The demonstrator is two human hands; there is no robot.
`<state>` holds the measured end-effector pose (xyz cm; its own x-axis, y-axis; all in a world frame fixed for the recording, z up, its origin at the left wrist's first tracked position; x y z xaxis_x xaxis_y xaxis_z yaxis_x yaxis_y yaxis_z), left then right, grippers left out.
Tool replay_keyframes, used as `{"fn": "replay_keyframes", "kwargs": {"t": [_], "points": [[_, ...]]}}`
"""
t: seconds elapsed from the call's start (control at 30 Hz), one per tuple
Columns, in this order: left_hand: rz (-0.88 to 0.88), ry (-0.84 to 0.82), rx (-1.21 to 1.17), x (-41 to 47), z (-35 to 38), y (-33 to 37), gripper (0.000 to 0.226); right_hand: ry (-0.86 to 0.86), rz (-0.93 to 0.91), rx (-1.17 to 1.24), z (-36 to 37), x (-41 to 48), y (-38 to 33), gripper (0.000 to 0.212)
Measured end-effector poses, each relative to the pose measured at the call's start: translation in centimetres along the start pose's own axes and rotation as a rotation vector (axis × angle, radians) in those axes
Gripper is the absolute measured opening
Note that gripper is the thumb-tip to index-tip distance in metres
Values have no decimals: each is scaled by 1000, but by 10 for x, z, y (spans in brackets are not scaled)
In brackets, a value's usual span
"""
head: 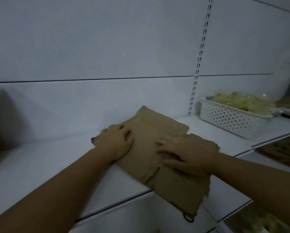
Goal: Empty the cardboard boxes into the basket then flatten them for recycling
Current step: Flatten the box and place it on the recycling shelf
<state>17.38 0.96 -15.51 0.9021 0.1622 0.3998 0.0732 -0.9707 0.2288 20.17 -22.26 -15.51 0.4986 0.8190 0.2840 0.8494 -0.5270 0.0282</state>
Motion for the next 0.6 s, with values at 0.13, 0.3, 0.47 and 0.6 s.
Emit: {"fn": "replay_keyframes", "kwargs": {"t": [0.13,0.3,0.47,0.6], "points": [[-42,-124,29,0,20,2,46,44,283,-87,4,-1,39,61],[-87,-59,100,-15,5,-4,44,139,972,-151,18,-14,64,85],[-266,121,-216,-20,-15,-25,22,42,1295,20,13,-21,57,98],[-415,109,-633,-20,-20,-31,40,106,1171,56,16,-28,60,86]]}}
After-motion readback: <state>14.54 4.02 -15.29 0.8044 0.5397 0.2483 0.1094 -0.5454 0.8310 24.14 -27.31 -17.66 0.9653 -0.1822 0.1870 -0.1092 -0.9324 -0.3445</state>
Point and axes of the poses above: each hand's wrist, its own x-axis towards the middle knuckle, its own z-axis out of the palm, y = z × x, the point moved 2 cm from there along x, towards the middle knuckle, and after that the axes turned 10 degrees about y, right-handed, at the moved point
